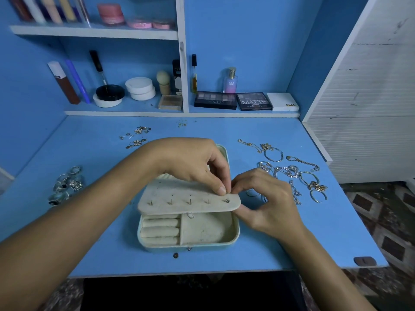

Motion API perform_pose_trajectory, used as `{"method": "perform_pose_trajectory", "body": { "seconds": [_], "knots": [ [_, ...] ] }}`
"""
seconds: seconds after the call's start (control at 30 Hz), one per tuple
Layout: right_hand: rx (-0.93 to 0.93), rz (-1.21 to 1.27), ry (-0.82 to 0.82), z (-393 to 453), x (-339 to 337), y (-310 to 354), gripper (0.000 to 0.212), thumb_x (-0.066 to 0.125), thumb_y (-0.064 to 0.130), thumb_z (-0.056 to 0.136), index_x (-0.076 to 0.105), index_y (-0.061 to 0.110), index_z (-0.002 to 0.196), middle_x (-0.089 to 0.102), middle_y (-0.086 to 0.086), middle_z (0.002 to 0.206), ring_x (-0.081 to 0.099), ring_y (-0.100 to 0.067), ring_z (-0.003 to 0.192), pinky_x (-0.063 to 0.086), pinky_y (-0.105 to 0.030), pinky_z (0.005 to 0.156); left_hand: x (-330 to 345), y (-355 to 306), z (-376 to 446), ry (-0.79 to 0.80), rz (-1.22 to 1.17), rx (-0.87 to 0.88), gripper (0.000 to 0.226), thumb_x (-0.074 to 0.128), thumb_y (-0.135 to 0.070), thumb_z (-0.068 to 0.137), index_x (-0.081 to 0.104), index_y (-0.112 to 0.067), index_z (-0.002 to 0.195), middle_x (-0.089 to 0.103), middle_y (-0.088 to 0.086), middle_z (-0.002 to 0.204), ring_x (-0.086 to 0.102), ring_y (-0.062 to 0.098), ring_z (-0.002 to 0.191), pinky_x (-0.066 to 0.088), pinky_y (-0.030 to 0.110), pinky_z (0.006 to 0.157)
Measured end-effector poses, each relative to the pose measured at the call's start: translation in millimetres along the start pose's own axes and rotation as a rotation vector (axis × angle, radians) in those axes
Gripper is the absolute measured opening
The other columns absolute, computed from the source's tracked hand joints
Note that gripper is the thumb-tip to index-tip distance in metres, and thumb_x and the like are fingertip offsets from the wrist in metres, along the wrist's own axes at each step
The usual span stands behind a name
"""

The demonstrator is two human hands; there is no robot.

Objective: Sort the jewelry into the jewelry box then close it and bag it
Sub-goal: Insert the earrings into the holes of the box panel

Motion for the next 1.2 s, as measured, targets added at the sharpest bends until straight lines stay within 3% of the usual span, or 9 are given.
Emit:
{"method": "perform_pose_trajectory", "body": {
  "seconds": [0.23, 0.4, 0.6, 0.9, 1.07, 1.2],
  "knots": [
    [0.014, -0.007, -0.014, 0, -1, -1, 0.011, 0.082, 0.009, 0.076, 0.072, 0.006, 0.077, 0.071, 0.002, 0.084, 0.069, -0.017, 0.082, 0.053, -0.033, 0.072, -7, -4, -4, -0.065, 0.003, 0.005, 0.006, 0.076, -0.025, 0.086, 0.079, -0.026, 0.092, 0.072, -0.016, 0.085, 0.064, 0.000, 0.079, 0.045, 0.013, 0.073],
    [-0.003, -0.005, -0.021, -1, -1, -1, 0.012, 0.083, 0.008, 0.076, 0.071, 0.005, 0.075, 0.071, 0.001, 0.084, 0.069, -0.018, 0.081, 0.053, -0.035, 0.070, -5, -3, -2, -0.087, 0.038, -0.034, 0.005, 0.074, -0.024, 0.085, 0.076, -0.028, 0.082, 0.066, -0.027, 0.076, 0.059, -0.006, 0.071, 0.040, 0.007, 0.064],
    [-0.013, -0.006, -0.021, -1, 0, -1, 0.014, 0.083, 0.013, 0.078, 0.072, 0.005, 0.075, 0.072, 0.002, 0.083, 0.069, -0.018, 0.080, 0.052, -0.036, 0.069, 0, -2, -1, -0.065, 0.062, -0.045, 0.007, 0.073, -0.024, 0.085, 0.075, -0.030, 0.080, 0.064, -0.027, 0.072, 0.056, -0.007, 0.064, 0.038, 0.008, 0.061],
    [-0.057, 0.003, -0.027, 0, 0, 2, 0.015, 0.084, 0.011, 0.077, 0.072, 0.003, 0.073, 0.072, 0.000, 0.082, 0.068, -0.016, 0.079, 0.052, -0.032, 0.073, 1, -6, -2, -0.067, 0.110, -0.042, 0.004, 0.073, -0.028, 0.083, 0.075, -0.031, 0.080, 0.063, -0.028, 0.072, 0.056, -0.005, 0.066, 0.042, 0.020, 0.067],
    [-0.066, -0.022, -0.013, -1, 1, 3, 0.014, 0.084, 0.011, 0.077, 0.072, 0.004, 0.073, 0.073, 0.000, 0.083, 0.068, -0.015, 0.078, 0.051, -0.030, 0.073, 4, -5, -4, -0.084, 0.115, -0.037, 0.005, 0.072, -0.028, 0.082, 0.076, -0.031, 0.080, 0.066, -0.024, 0.074, 0.059, -0.004, 0.069, 0.055, 0.035, 0.078],
    [-0.056, -0.012, -0.013, 0, 0, 4, 0.014, 0.081, 0.014, 0.080, 0.072, 0.004, 0.074, 0.072, 0.001, 0.084, 0.068, -0.017, 0.079, 0.053, -0.033, 0.072, 2, -4, -6, -0.103, 0.078, -0.024, 0.006, 0.074, -0.027, 0.082, 0.076, -0.032, 0.080, 0.068, -0.023, 0.075, 0.060, -0.005, 0.070, 0.054, 0.030, 0.076]
  ]
}}
Point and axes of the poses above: each hand's wrist, its own z-axis towards the middle knuckle, its own x-axis out of the palm, y = z × x, the point moved 7 cm from there along z, towards the middle knuckle
